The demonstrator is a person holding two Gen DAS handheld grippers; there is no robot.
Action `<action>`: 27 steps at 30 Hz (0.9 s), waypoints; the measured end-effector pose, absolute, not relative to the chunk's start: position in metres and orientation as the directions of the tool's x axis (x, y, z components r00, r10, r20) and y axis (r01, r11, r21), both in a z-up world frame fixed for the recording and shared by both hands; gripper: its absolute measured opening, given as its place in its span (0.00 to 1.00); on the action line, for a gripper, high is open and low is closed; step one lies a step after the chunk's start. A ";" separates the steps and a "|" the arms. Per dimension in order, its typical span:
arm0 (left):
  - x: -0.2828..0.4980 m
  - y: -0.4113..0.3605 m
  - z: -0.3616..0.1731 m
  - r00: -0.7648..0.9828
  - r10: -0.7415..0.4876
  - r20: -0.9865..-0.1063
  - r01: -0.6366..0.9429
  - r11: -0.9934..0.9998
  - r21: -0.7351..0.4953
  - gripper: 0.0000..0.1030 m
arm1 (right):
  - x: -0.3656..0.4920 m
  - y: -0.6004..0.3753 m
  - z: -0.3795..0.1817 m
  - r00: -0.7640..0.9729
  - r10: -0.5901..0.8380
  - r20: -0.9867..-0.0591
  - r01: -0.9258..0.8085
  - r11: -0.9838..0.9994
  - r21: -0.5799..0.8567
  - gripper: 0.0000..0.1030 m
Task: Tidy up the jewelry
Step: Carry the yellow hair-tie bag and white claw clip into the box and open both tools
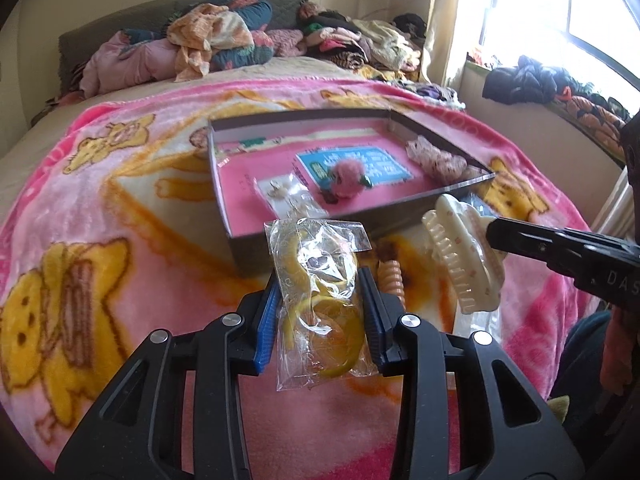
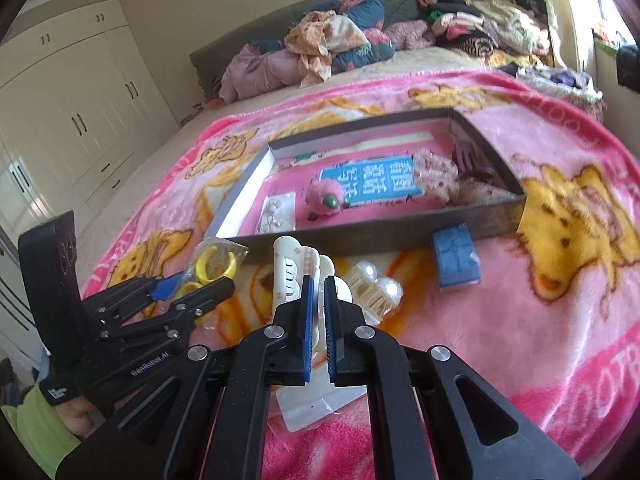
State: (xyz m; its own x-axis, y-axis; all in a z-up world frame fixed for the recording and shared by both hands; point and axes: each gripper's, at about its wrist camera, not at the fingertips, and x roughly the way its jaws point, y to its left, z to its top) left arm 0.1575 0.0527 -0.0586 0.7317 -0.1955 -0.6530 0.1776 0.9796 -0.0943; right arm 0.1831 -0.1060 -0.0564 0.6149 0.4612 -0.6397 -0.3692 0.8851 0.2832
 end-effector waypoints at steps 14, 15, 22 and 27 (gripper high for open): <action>0.178 0.036 -0.037 0.754 -0.217 -0.619 0.194 0.975 -0.106 0.28 | 0.193 -0.127 -0.034 0.687 0.415 -0.597 -0.339 0.909 0.243 0.05; 0.179 0.034 -0.037 0.754 -0.221 -0.619 0.198 0.974 -0.108 0.28 | 0.196 -0.130 -0.032 0.691 0.413 -0.594 -0.334 0.910 0.245 0.05; 0.193 0.018 -0.030 0.755 -0.244 -0.608 0.223 0.968 -0.111 0.28 | 0.211 -0.144 -0.024 0.713 0.396 -0.579 -0.300 0.918 0.258 0.05; 0.201 0.008 -0.028 0.754 -0.256 -0.605 0.237 0.965 -0.112 0.28 | 0.223 -0.150 -0.018 0.724 0.387 -0.571 -0.285 0.922 0.262 0.05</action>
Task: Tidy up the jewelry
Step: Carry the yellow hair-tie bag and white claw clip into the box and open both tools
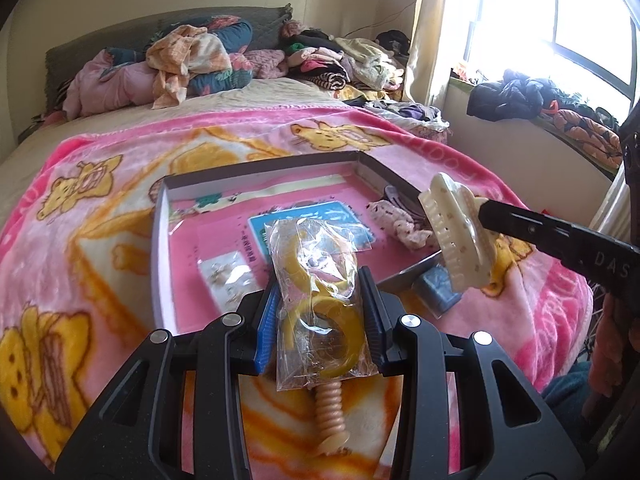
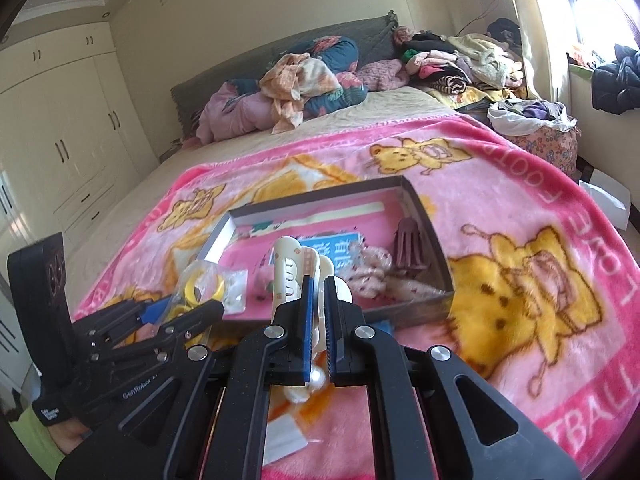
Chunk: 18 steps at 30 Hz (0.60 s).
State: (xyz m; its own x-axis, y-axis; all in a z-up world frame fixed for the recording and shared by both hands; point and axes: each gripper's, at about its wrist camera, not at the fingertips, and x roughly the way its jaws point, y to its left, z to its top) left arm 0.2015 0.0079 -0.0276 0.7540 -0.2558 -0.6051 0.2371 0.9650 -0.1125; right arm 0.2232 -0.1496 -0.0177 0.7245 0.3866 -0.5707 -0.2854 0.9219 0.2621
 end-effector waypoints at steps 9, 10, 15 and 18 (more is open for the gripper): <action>0.220 -0.002 -0.027 0.747 -0.266 -0.608 0.246 0.962 -0.119 0.28 | 0.246 -0.162 -0.009 0.744 0.369 -0.558 -0.254 0.928 0.274 0.05; 0.222 -0.003 -0.028 0.746 -0.268 -0.610 0.246 0.962 -0.121 0.28 | 0.249 -0.163 -0.008 0.746 0.366 -0.557 -0.251 0.928 0.274 0.05; 0.232 -0.008 -0.030 0.737 -0.275 -0.618 0.253 0.959 -0.125 0.28 | 0.263 -0.169 -0.008 0.749 0.353 -0.560 -0.233 0.932 0.277 0.05; 0.239 -0.013 -0.032 0.730 -0.281 -0.623 0.263 0.957 -0.124 0.28 | 0.270 -0.172 -0.009 0.750 0.346 -0.563 -0.222 0.934 0.278 0.05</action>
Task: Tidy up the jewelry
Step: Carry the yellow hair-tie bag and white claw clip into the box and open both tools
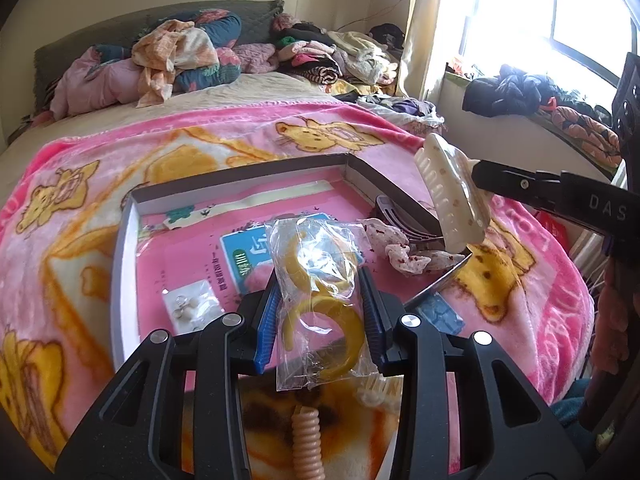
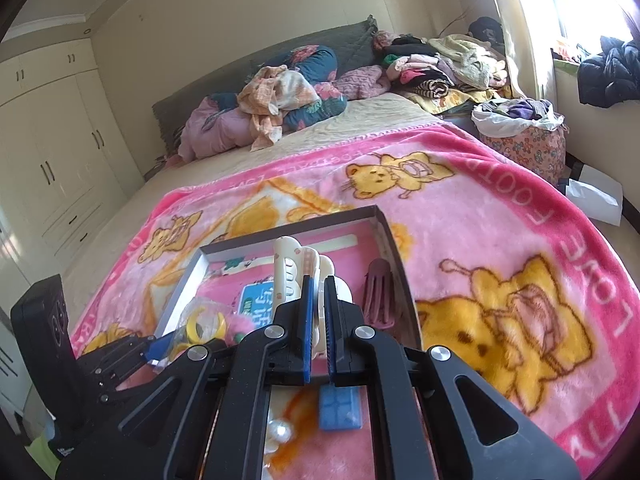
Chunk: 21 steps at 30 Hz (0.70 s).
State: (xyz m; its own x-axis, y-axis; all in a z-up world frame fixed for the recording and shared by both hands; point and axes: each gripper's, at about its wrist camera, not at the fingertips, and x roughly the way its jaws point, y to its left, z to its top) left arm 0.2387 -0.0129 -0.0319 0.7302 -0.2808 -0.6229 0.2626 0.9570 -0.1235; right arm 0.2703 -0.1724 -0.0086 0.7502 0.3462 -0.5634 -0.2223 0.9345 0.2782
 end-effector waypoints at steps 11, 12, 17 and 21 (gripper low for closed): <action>0.256 -0.028 -0.037 0.716 -0.294 -0.633 0.284 0.951 -0.122 0.28 | 0.292 -0.179 -0.014 0.745 0.333 -0.578 -0.202 0.939 0.280 0.05; 0.257 -0.029 -0.038 0.714 -0.296 -0.635 0.287 0.950 -0.121 0.28 | 0.292 -0.179 -0.014 0.745 0.334 -0.578 -0.202 0.938 0.281 0.05; 0.264 -0.032 -0.045 0.700 -0.295 -0.651 0.288 0.950 -0.121 0.28 | 0.298 -0.179 -0.013 0.746 0.333 -0.577 -0.202 0.938 0.281 0.05; 0.270 -0.032 -0.051 0.690 -0.293 -0.662 0.284 0.951 -0.124 0.28 | 0.309 -0.178 -0.013 0.753 0.312 -0.580 -0.199 0.947 0.251 0.05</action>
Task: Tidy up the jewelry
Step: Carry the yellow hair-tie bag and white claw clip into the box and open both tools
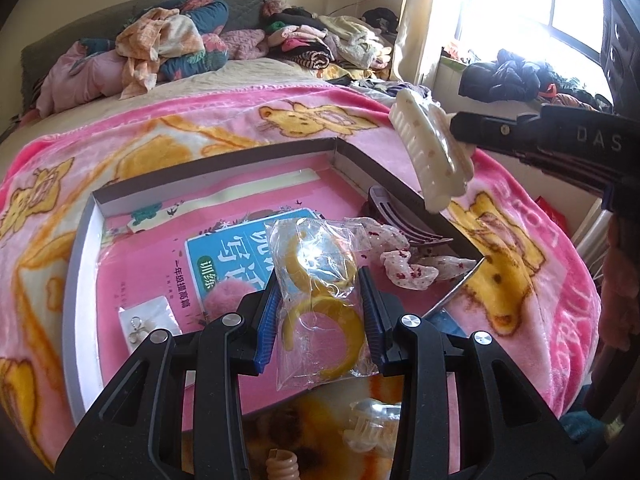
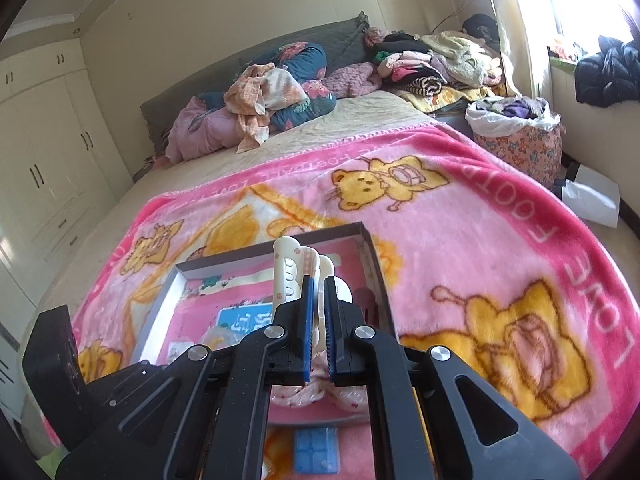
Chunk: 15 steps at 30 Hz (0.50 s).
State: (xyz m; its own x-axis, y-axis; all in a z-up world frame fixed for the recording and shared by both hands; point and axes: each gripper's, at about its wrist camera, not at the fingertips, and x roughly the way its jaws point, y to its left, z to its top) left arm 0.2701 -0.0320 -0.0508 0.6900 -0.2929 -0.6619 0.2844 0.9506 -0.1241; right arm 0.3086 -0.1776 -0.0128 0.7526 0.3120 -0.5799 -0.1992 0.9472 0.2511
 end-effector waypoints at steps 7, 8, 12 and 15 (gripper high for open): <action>0.276 -0.030 -0.055 0.686 -0.297 -0.665 0.281 0.950 -0.134 0.28 | 0.327 -0.175 -0.024 0.733 0.300 -0.611 -0.191 0.952 0.238 0.05; 0.277 -0.031 -0.055 0.685 -0.296 -0.665 0.281 0.950 -0.134 0.28 | 0.328 -0.174 -0.026 0.730 0.297 -0.616 -0.191 0.953 0.233 0.05; 0.281 -0.032 -0.057 0.681 -0.292 -0.671 0.279 0.951 -0.131 0.29 | 0.331 -0.171 -0.031 0.722 0.290 -0.627 -0.192 0.956 0.222 0.05; 0.285 -0.032 -0.060 0.679 -0.279 -0.679 0.267 0.956 -0.126 0.29 | 0.333 -0.170 -0.036 0.716 0.294 -0.634 -0.191 0.955 0.227 0.05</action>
State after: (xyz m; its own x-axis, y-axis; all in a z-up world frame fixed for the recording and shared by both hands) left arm 0.2850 -0.0320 -0.0604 0.6790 -0.2789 -0.6791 0.2665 0.9556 -0.1259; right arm 0.3328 -0.1698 -0.0363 0.7157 0.2937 -0.6336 -0.1910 0.9550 0.2269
